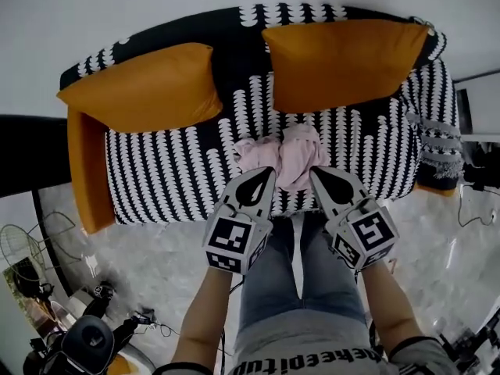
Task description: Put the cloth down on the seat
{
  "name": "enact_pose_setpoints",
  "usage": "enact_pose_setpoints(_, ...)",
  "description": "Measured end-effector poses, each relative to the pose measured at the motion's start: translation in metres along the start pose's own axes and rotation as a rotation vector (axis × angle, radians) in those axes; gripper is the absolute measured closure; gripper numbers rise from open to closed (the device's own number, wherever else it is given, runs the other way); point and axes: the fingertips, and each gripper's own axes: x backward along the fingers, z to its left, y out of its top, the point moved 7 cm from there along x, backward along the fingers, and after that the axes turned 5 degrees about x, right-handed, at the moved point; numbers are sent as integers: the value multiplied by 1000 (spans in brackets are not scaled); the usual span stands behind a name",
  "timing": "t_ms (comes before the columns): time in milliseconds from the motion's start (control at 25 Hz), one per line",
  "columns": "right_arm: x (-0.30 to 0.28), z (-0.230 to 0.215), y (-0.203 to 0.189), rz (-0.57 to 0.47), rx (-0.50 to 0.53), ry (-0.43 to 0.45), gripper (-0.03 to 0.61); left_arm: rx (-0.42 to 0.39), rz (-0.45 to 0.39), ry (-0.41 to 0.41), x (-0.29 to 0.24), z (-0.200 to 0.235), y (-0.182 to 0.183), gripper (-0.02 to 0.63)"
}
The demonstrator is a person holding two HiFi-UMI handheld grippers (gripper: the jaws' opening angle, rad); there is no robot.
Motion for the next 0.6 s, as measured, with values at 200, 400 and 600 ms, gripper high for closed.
enact_pose_setpoints(200, 17, 8, 33, -52, 34, 9, 571, -24, -57, -8, 20, -13, 32, 599)
enact_pose_setpoints(400, 35, 22, 50, -100, 44, 17, 571, -55, -96, -11, 43, -25, 49, 599)
enact_pose_setpoints(600, 56, 36, 73, -148, 73, 39, 571, -93, -138, -21, 67, -44, 66, 600)
